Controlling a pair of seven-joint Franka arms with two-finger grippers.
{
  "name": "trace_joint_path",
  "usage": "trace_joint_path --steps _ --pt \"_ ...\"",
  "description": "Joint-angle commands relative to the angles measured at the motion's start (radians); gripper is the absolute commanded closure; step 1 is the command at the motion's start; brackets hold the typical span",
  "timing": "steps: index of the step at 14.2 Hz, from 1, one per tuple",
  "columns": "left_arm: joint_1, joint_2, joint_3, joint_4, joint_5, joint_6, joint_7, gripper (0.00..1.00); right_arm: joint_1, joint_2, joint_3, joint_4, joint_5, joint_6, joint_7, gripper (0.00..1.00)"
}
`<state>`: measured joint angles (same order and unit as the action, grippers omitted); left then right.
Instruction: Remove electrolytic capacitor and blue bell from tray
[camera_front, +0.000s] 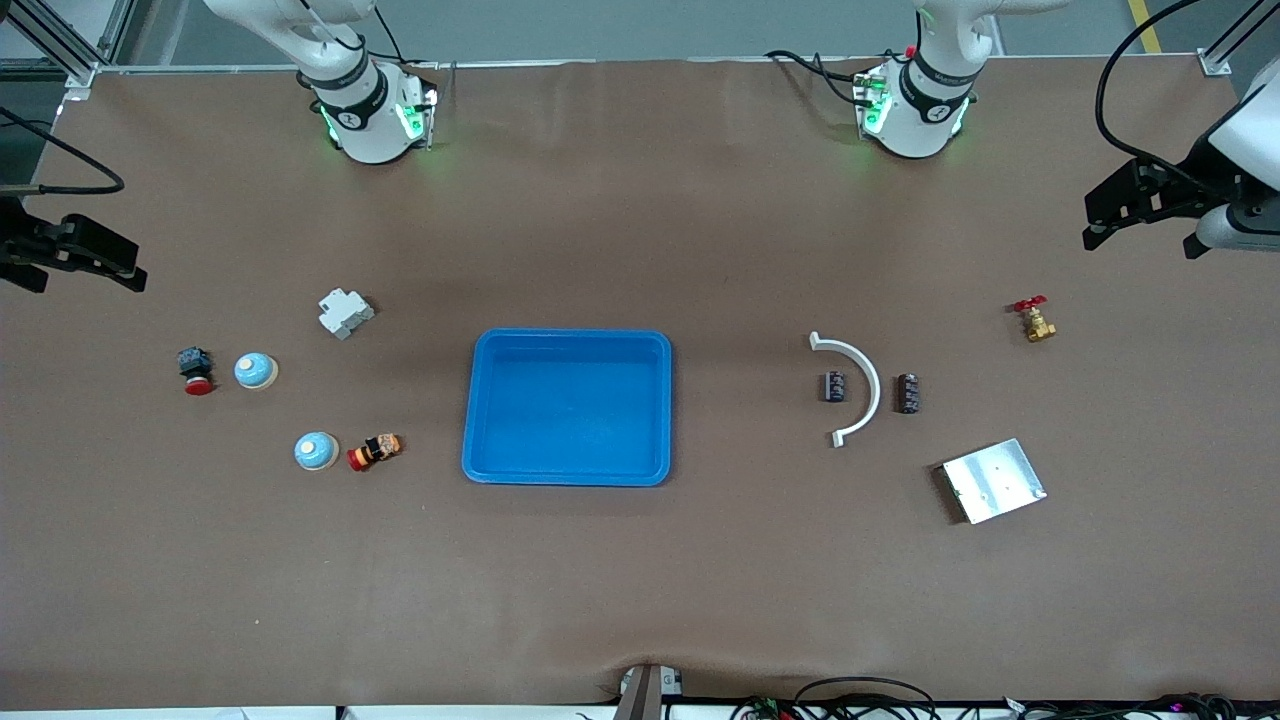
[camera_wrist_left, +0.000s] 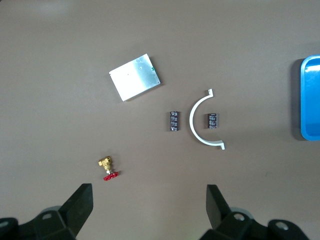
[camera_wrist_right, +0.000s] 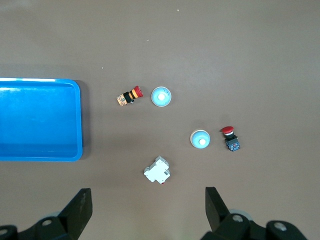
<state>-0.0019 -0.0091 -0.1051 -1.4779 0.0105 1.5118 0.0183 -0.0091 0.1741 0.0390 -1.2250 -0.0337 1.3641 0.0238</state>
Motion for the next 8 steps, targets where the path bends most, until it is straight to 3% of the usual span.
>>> trace_joint_path --steps 1,8 --pt "0.007 -0.014 -0.005 0.005 0.020 -0.018 0.026 0.00 -0.008 -0.016 -0.005 -0.005 0.008 -0.008 0.013 0.00" --pt "0.008 -0.014 -0.005 0.005 0.019 -0.018 0.026 0.00 -0.040 -0.037 -0.007 0.012 0.005 -0.011 0.018 0.00"
